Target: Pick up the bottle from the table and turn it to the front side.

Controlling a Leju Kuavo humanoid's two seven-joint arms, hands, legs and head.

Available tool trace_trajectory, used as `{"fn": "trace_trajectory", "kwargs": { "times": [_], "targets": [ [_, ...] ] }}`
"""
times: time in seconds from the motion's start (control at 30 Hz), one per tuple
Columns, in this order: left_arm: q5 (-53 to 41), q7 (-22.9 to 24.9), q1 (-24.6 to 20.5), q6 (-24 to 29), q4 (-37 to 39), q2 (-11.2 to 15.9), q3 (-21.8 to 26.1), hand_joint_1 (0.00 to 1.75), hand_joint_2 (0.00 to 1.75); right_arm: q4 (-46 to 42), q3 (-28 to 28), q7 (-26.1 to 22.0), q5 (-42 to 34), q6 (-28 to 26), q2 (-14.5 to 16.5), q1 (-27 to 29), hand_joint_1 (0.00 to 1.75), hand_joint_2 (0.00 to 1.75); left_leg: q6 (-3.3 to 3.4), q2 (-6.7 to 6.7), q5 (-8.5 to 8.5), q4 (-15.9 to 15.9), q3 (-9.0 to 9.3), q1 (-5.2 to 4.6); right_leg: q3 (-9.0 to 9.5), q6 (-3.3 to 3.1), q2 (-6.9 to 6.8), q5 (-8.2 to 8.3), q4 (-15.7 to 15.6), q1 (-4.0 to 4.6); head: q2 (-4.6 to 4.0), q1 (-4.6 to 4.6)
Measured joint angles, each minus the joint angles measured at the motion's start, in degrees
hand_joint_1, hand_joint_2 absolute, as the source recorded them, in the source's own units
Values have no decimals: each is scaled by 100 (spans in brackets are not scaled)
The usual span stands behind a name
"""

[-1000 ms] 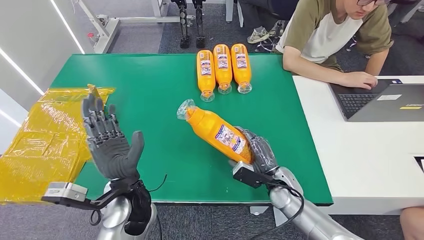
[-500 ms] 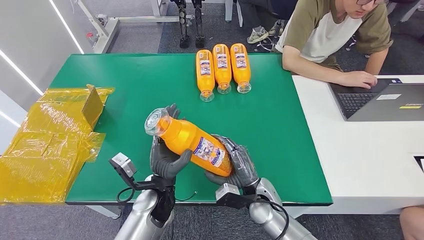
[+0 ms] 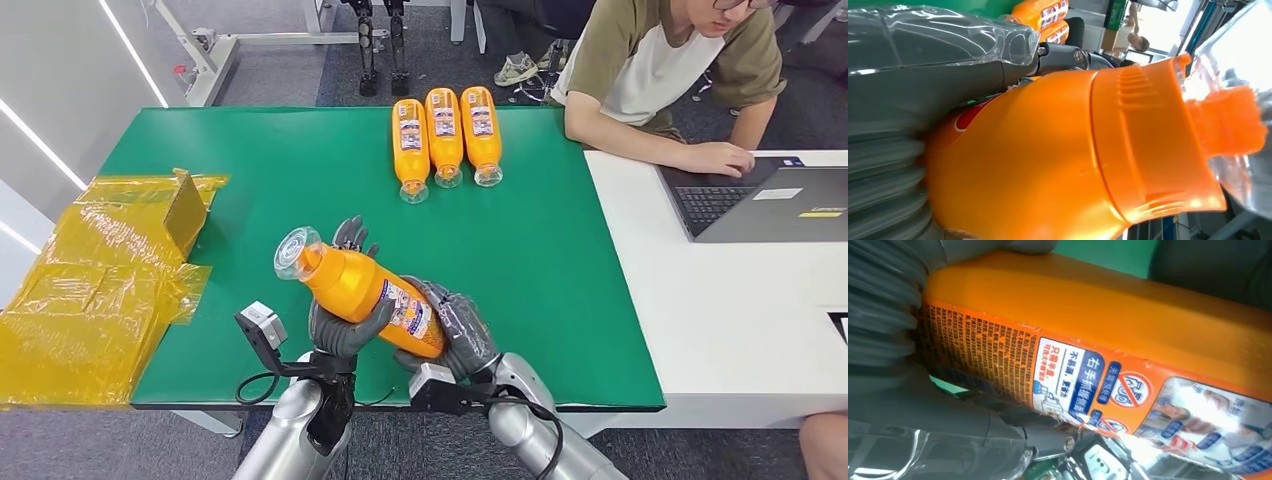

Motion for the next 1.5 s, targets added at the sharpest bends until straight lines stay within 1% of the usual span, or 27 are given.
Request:
{"fn": "trace_trajectory", "kwargs": {
  "times": [0.17, 0.4, 0.7, 0.73, 0.83, 0.87, 1.1, 1.5],
  "targets": [
    [-27, 2, 17, 190, 1, 0, 88, 0, 175, 149, -1, 328, 438, 458, -1, -92, 175, 175, 0, 2, 0, 0, -1, 0, -2, 0, 1, 0, -1, 0, 1, 0],
    [-78, 0, 27, 265, 1, 0, 157, 0, 175, 195, -54, 527, 734, 644, -10, -57, 175, 175, 0, 4, 0, 0, -1, 0, -5, 0, 3, 0, -1, 0, 0, 0],
    [-39, -15, 33, 244, 1, 1, 189, 0, 175, 202, -117, 554, 865, 791, -57, -10, 175, 175, 0, 8, 0, 0, -2, 0, -7, 0, 6, 0, 0, 0, 0, 0],
    [-36, -15, 33, 239, 1, 1, 189, 15, 175, 203, -118, 554, 869, 794, -62, -4, 175, 175, 0, 9, 0, 0, -2, 0, -7, 0, 6, 0, 0, 0, 0, 0],
    [-37, -15, 33, 187, 1, 1, 189, 146, 175, 208, -120, 551, 878, 802, -72, 6, 175, 175, 0, 9, 0, 0, -2, 0, -7, 0, 6, 0, 0, 0, 0, 0],
    [-43, -15, 33, 145, 1, 0, 189, 175, 175, 213, -121, 546, 880, 803, -73, 8, 175, 175, 0, 9, 0, 0, -2, 0, -7, 0, 6, 0, 0, 0, 0, 0],
    [-93, -36, 35, -268, -2, -1, 189, 175, 175, 261, -173, 534, 930, 787, -77, 26, 175, 175, 0, 9, 0, 0, -2, 0, -7, 0, 6, 0, 0, 0, 1, 0],
    [-169, -37, 33, -349, -6, -5, 189, 175, 175, 338, -227, 530, 937, 718, -81, 64, 175, 175, 0, 8, 0, 0, -2, 0, -7, 0, 6, 0, 0, 0, 0, 0]
  ]
}}
